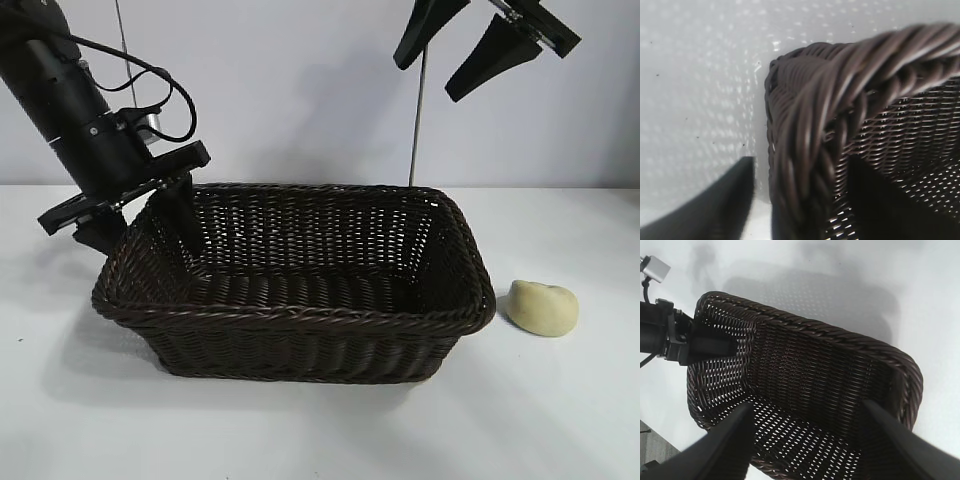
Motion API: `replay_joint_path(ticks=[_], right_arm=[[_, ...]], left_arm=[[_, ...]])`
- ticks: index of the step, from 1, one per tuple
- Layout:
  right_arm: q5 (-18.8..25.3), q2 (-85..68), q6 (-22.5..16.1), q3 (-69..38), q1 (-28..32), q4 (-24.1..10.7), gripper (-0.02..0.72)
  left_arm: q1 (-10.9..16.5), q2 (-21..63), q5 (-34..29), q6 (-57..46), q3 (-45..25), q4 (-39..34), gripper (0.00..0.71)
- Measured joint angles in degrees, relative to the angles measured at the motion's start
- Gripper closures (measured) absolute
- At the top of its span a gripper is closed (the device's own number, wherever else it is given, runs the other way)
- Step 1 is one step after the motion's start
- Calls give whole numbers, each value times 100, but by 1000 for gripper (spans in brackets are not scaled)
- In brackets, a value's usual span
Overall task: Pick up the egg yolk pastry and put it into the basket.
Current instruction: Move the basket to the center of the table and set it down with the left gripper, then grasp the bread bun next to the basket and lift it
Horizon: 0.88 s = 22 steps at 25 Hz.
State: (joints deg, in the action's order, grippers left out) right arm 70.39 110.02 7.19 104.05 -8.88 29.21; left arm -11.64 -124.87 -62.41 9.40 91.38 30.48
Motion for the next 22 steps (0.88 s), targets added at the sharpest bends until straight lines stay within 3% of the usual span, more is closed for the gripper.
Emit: replay_joint_path(ticks=[22], right_arm=[[0,0,0,0,0,0,260]], left_arm=[[6,1324,-221,-94,66,-441,198]])
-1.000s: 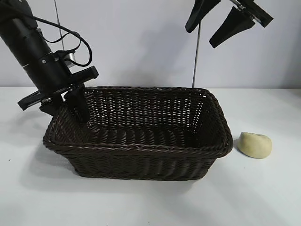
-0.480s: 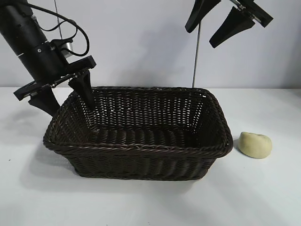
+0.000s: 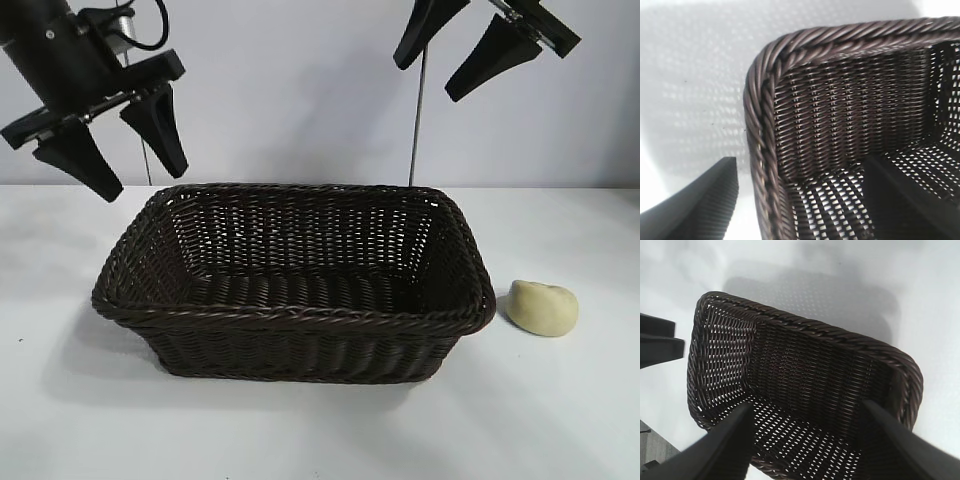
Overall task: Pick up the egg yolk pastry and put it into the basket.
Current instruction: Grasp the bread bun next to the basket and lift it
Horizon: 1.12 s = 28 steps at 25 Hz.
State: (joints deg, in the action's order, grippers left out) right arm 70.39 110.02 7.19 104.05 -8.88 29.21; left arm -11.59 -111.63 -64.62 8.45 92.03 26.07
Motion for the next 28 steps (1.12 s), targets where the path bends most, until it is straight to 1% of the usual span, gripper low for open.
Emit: replay_joint_path(ticks=[7,14,18,21,28], right_arm=[[0,0,0,0,0,0,260],[0,0,0,0,0,0,260],[0,0,0,0,0,0,260],[-5,0,0,0,0,0,260],[-5,0,0,0,0,0,260]], left_arm=[[0,721,-85,-348,0,32,198],[-6,1116,-142,-367,-84,562,198],[-6,1180,92,-361,-266,1058,199],[-6,1185,286,-255,-550,1466,199],[-6,1185,630,-235,-1044,1596,199]])
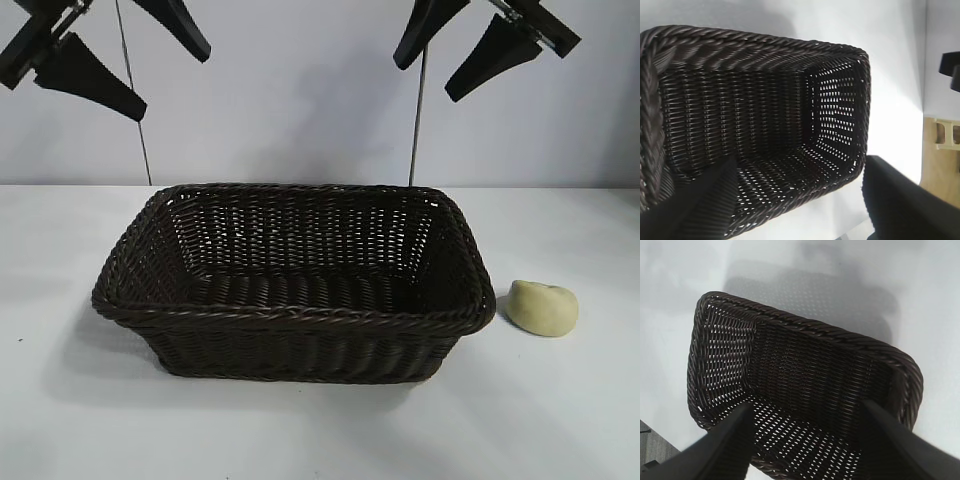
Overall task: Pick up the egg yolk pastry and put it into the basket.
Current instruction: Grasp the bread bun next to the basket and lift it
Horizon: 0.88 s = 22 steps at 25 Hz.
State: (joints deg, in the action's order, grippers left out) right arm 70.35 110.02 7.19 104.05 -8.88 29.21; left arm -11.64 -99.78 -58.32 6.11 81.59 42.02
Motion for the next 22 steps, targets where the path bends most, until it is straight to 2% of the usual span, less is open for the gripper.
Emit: replay_joint_path(ticks=[12,22], right_arm=[[0,0,0,0,0,0,260],[0,0,0,0,0,-52,260]], left_arm=[[0,-5,22,6,-47,-346,199],[0,-5,22,16,-47,-361,199]])
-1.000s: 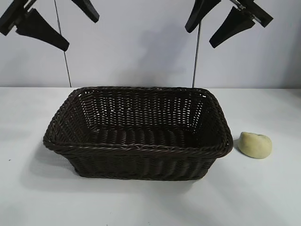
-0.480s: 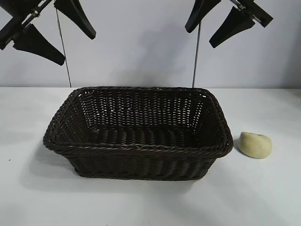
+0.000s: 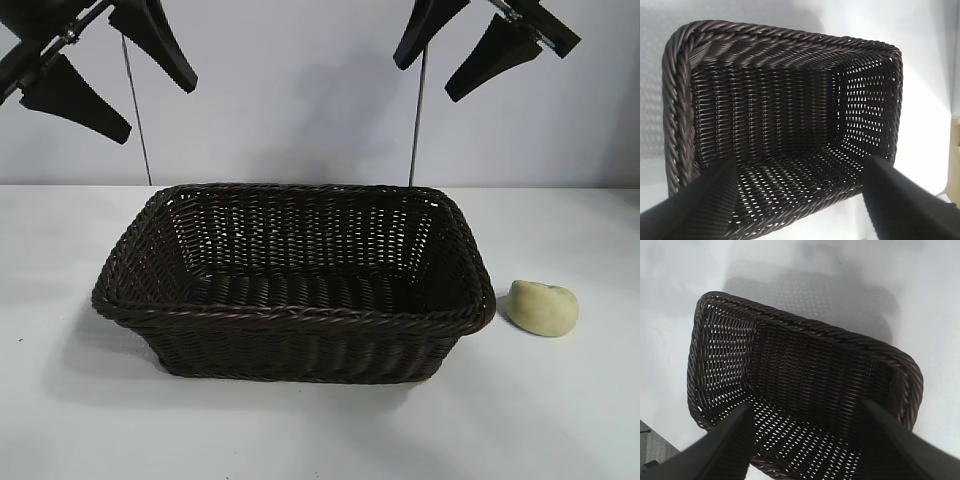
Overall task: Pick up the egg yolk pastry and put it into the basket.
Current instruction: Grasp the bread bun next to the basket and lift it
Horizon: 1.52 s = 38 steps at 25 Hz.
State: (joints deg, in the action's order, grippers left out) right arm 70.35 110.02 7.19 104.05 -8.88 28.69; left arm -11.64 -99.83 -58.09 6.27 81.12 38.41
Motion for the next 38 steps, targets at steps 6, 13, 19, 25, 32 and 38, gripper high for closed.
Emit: replay_joint_path(ticks=[6,13,19,25,32,38], right_arm=[[22,0,0,0,0,-385,260],[35,0,-6,0,8,-1173,260],[39,0,-38,0,306,-1291,260],[39,0,-111,0,872,-1322,260],[39,-242,-116,-325,1215,-1363,260],[23,-326,-63,-1145,1215,-1370,260]], left_arm=[[0,0,0,0,0,-6,199],[0,0,0,107,0,-39,199],[0,0,-32,132,0,-39,199],[0,0,-39,132,0,-39,199],[0,0,-39,132,0,-39,199],[0,0,-39,132,0,-39,199]])
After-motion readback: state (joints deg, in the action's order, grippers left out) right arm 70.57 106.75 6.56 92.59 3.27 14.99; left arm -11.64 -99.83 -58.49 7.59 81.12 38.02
